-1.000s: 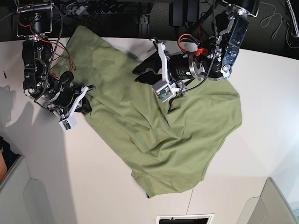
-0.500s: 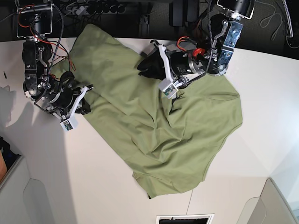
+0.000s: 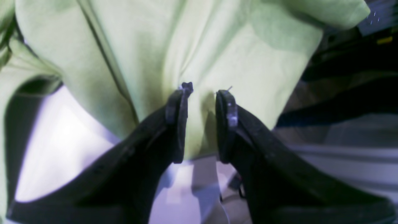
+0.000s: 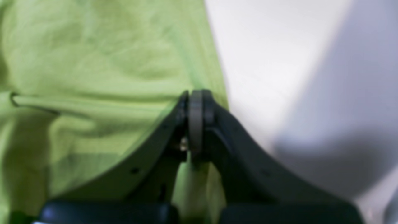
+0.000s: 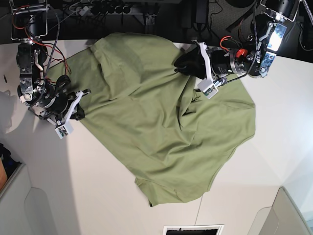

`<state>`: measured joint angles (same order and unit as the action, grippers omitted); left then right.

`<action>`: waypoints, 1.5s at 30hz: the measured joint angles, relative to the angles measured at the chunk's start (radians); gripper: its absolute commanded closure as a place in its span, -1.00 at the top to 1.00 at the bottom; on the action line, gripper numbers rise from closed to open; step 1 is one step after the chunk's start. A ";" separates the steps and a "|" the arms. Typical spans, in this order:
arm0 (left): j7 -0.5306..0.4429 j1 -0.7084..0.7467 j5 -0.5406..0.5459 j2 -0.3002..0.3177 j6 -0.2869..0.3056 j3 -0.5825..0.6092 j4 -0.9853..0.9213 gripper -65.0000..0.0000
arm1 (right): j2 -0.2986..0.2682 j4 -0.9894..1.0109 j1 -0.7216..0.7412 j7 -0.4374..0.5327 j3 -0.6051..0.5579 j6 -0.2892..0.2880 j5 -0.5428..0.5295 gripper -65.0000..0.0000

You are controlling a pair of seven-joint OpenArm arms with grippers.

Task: Layout the t-shirt on the table in an organized manner, then fold the t-shirt properly
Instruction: 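Pull the left gripper back across the shirt, dragging the fabric along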

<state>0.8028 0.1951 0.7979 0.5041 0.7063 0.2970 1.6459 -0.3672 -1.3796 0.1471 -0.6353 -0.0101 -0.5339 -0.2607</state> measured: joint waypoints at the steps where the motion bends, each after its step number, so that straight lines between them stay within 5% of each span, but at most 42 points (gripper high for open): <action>1: 0.031 0.002 0.011 0.008 -0.009 0.000 0.023 -0.47 | -0.002 0.000 0.000 0.000 0.000 0.000 0.000 -1.00; 10: 0.079 0.007 0.057 0.106 -0.017 -0.074 0.315 -0.47 | -0.001 -0.087 -0.004 0.011 0.006 0.006 -0.060 -1.00; 19: -0.171 -0.054 -0.148 0.102 -0.009 -0.311 0.125 -0.47 | 0.093 -0.068 0.085 0.010 0.006 0.000 -0.048 -1.00; 25: -0.186 -0.197 -0.161 0.011 -0.014 -0.311 -0.269 -0.61 | 0.138 0.017 0.138 0.014 -0.005 0.002 0.018 -1.00; 31: -0.236 -0.358 -0.171 -0.068 0.012 -0.318 -0.569 -0.74 | 0.134 0.043 0.117 -0.087 -0.022 0.006 0.050 -1.00; 38: -0.241 -0.531 -0.264 -0.169 -0.002 -0.282 -0.729 -0.83 | 0.060 -0.034 -0.033 -0.060 -0.020 0.012 -0.101 -1.00; 45: -0.294 -0.682 -0.361 -0.270 -0.074 -0.069 -0.833 -0.83 | 0.069 -0.237 -0.240 -0.078 -0.021 -0.015 -0.181 -1.00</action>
<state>0.5083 -0.4866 0.4370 0.2337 0.6323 0.2279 0.8127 -0.2977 -1.6169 -0.0925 -0.7132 -0.0315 -0.5488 -0.4416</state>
